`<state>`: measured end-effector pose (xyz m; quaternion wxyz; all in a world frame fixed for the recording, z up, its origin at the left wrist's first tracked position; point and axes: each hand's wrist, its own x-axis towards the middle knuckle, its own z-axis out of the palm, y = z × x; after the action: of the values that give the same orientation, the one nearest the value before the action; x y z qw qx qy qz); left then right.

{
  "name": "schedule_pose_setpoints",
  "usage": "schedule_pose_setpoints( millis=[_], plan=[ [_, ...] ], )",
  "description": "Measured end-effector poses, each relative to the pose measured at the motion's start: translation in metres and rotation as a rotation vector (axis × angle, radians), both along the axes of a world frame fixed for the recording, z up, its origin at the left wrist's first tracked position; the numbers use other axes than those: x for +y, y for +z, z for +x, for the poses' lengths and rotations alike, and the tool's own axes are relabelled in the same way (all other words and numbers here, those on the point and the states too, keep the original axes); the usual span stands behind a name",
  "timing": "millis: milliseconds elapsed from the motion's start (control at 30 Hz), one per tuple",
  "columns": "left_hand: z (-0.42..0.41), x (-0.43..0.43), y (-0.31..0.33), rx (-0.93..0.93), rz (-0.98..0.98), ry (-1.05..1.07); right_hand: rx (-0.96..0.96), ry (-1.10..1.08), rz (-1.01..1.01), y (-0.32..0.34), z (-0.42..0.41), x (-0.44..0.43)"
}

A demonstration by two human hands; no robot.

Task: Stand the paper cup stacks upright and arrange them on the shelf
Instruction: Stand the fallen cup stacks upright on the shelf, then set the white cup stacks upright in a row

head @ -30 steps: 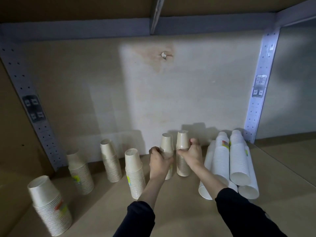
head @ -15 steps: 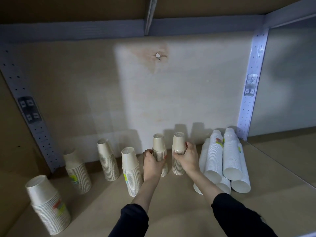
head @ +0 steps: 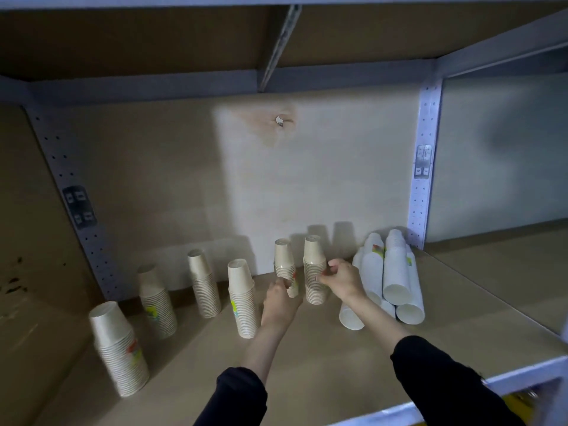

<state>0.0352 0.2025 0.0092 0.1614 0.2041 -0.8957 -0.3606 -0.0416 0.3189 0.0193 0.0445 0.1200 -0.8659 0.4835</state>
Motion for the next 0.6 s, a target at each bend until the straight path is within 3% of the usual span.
schedule_pose_setpoints(
  millis=[367, 600],
  plan=[
    [0.003, 0.053, 0.026, 0.065, -0.045, -0.168, 0.112, -0.190, -0.159, 0.023, 0.025, 0.063],
    [-0.022, 0.083, 0.037, 0.030, -0.083, -0.265, 0.032, -0.215, -0.068, 0.026, 0.010, 0.105]
  ],
)
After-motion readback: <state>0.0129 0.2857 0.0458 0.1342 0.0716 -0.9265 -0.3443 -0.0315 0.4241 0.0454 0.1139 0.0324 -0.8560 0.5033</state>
